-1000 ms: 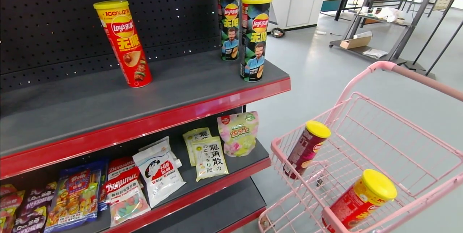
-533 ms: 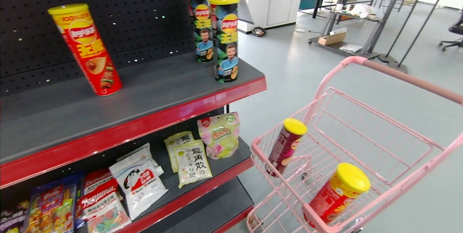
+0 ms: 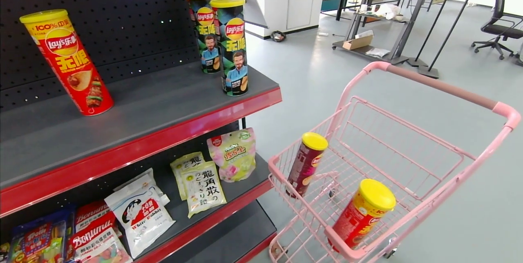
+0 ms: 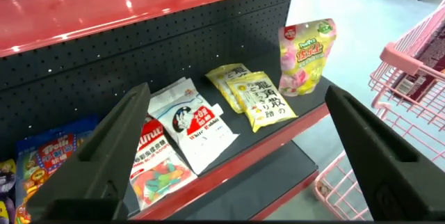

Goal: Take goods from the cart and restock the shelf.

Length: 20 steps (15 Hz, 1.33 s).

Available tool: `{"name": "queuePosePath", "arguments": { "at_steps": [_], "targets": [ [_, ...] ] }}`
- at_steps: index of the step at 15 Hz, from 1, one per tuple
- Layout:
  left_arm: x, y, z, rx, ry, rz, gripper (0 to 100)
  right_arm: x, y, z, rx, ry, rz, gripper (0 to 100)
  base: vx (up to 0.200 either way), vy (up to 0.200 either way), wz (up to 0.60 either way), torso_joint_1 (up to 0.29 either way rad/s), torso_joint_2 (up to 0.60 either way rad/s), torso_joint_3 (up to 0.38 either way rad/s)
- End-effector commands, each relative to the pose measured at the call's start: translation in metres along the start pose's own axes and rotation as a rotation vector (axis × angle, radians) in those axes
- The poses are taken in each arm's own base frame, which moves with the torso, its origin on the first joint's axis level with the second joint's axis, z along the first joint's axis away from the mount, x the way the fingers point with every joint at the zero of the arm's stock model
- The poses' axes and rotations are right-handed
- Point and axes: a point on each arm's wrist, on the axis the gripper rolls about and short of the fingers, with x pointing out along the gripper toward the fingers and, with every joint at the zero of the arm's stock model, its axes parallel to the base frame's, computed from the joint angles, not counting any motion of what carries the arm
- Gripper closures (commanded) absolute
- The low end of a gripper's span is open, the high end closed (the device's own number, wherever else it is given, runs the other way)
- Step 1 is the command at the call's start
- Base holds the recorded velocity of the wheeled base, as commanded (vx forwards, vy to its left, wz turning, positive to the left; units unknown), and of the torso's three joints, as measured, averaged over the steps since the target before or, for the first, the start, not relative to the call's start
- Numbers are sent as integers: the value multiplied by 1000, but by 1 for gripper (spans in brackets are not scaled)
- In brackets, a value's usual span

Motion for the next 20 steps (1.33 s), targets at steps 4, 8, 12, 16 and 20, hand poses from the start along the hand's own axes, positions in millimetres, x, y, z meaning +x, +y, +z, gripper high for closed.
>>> {"name": "queuePosePath", "arguments": {
  "at_steps": [4,8,12,16,20],
  "targets": [
    [0,0,0,0,0,0,0,17,-4,116,179,-57,79,0,0,0,0,0,0,0],
    [0,0,0,0,0,0,0,109,3,182,91,142,190,0,0,0,0,0,0,0],
    [0,0,0,0,0,0,0,203,22,119,338,410,187,0,0,0,0,0,0,0],
    [0,0,0,0,0,0,0,187,51,72,283,603,330,0,0,0,0,0,0,0],
    [0,0,0,0,0,0,0,183,59,55,233,675,307,0,0,0,0,0,0,0]
  ]
}}
